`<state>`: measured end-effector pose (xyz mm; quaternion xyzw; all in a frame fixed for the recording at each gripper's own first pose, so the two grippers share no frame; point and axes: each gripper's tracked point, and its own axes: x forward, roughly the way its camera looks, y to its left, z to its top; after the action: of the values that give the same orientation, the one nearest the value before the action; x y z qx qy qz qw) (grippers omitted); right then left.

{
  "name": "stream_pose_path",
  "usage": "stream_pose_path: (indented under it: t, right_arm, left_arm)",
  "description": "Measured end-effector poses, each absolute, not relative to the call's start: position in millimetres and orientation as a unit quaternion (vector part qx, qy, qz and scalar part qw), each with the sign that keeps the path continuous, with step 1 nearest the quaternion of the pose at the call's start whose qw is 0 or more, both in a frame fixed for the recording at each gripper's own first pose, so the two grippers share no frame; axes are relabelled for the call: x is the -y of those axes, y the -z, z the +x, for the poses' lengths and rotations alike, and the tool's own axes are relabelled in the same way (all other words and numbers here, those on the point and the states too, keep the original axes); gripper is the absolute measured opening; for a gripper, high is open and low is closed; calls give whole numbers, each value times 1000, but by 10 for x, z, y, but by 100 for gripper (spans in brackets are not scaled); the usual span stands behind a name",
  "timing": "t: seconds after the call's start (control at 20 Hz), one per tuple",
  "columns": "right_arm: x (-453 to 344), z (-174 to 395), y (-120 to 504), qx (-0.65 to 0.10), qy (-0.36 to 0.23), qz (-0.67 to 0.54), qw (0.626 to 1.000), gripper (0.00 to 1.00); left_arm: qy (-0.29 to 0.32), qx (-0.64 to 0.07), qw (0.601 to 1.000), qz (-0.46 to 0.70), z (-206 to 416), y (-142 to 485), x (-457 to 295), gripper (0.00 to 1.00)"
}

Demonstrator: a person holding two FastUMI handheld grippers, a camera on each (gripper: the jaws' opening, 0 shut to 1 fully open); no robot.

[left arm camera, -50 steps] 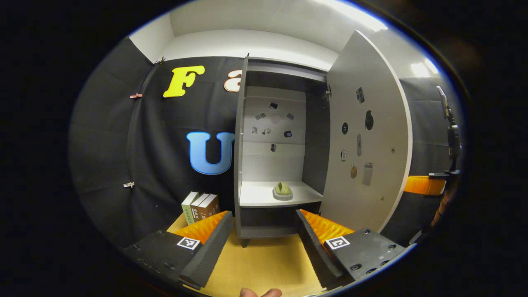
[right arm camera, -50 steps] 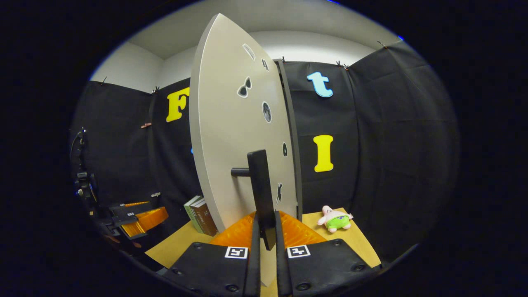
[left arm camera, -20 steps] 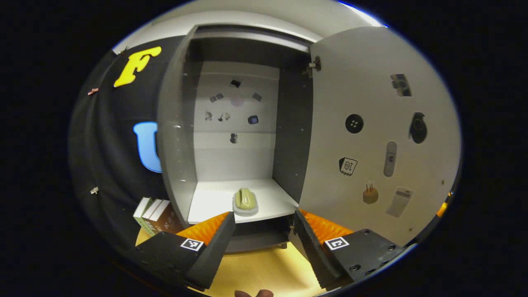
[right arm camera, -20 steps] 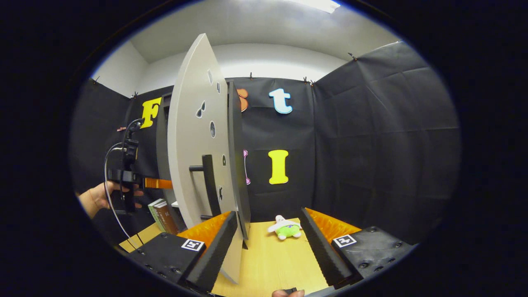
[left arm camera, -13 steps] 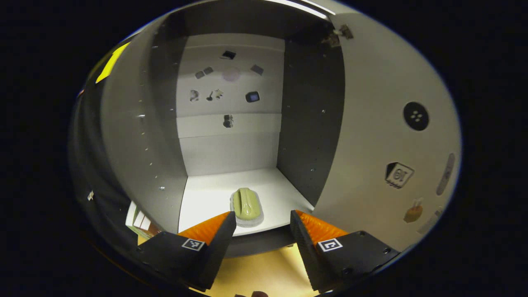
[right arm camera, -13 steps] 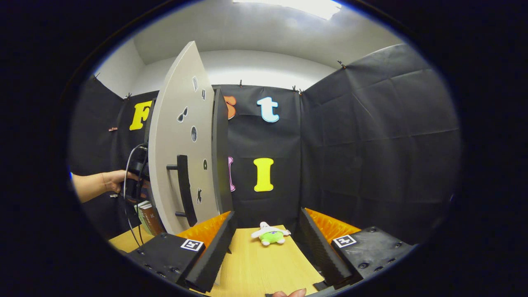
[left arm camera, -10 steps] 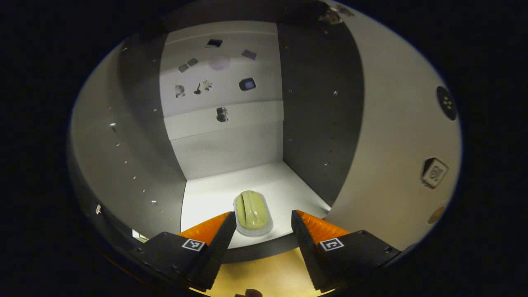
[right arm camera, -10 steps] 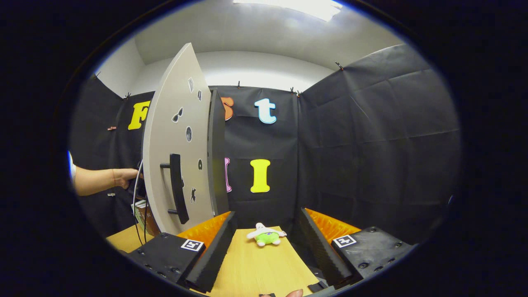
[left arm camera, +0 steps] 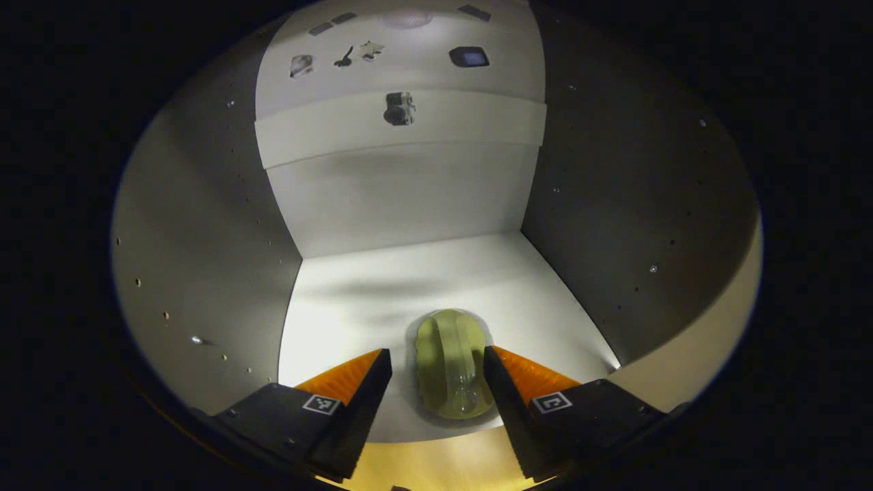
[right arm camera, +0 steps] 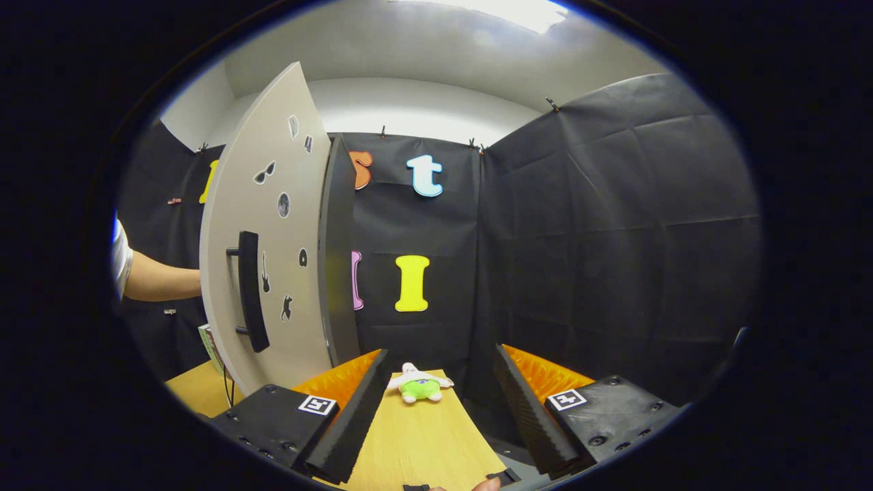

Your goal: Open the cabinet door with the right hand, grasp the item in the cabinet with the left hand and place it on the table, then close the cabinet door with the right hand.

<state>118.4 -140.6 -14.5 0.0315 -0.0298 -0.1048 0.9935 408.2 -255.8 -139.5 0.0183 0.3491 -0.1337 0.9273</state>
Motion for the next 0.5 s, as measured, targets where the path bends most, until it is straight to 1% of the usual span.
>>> stream_pose_path:
  t: [0.05,0.1,0.15,0.2,0.3,0.4,0.5]
  right_arm:
    - [1423,1183,165,27,106,29,994,96]
    - [1437,1173,178,25,108,26,994,96]
    - [1447,1172,183,23,109,23,994,97]
    - [1461,1166,182,23,110,21,993,96]
    - [1467,1165,182,24,111,19,993,96]
    - [1467,1159,173,26,113,17,993,96]
    - [1466,1153,159,29,116,18,993,96]
  left_arm:
    - [134,-347,928,22,4098,1393,2555,82]
    - [137,-345,928,30,4117,1385,2556,75]
    - [135,-344,928,40,4129,1387,2542,71]
    - [131,-348,927,49,4138,1404,2526,60]
    - [124,-356,924,61,4094,1391,2479,27]
    - [129,-356,923,60,4080,1414,2501,22]
    - [136,-354,923,58,4025,1373,2496,22]
